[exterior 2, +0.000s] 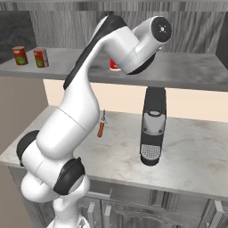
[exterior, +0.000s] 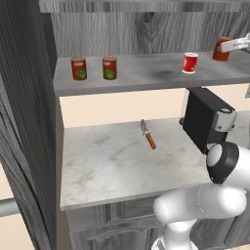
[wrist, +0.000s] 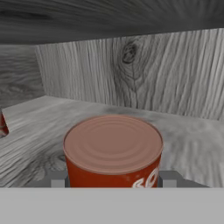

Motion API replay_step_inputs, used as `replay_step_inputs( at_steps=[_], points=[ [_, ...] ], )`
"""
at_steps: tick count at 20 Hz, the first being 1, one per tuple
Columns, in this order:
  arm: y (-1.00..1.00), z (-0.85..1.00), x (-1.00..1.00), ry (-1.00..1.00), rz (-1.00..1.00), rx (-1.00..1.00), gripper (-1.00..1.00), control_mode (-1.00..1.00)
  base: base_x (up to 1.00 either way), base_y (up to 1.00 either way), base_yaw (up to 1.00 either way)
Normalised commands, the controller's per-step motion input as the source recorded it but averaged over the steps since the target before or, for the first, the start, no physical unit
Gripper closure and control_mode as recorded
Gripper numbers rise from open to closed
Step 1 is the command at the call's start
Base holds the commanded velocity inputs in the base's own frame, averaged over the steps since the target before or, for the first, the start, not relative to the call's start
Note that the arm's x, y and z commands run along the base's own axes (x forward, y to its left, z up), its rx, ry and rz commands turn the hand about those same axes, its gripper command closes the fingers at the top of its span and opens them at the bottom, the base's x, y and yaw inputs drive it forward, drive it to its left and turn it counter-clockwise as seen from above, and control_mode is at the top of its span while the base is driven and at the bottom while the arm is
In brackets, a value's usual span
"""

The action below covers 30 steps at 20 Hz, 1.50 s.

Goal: Stack two cans on top of the other two cans in the cabinet.

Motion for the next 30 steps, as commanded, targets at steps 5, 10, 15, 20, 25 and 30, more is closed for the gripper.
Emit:
replay_step_inputs(
  at_steps=[5, 10, 15, 20, 25, 30],
  points=[
    [0.17, 0.00, 0.00, 0.00, 0.00, 0.00, 1.00, -1.00, 0.00, 0.00, 0.00],
    [0.24, 0.00, 0.00, 0.00, 0.00, 0.00, 1.00, -1.00, 0.00, 0.00, 0.00],
    [0.18, 0.00, 0.04, 0.00, 0.00, 0.00, 1.00, -1.00, 0.00, 0.00, 0.00],
    [0.10, 0.00, 0.13, 0.01, 0.00, 0.00, 1.00, -1.00, 0.00, 0.00, 0.00],
    [0.05, 0.00, 0.19, 0.01, 0.00, 0.00, 1.00, -1.00, 0.00, 0.00, 0.00],
    [0.02, 0.00, 0.15, 0.00, 0.00, 0.00, 1.00, -1.00, 0.00, 0.00, 0.00]
  ],
)
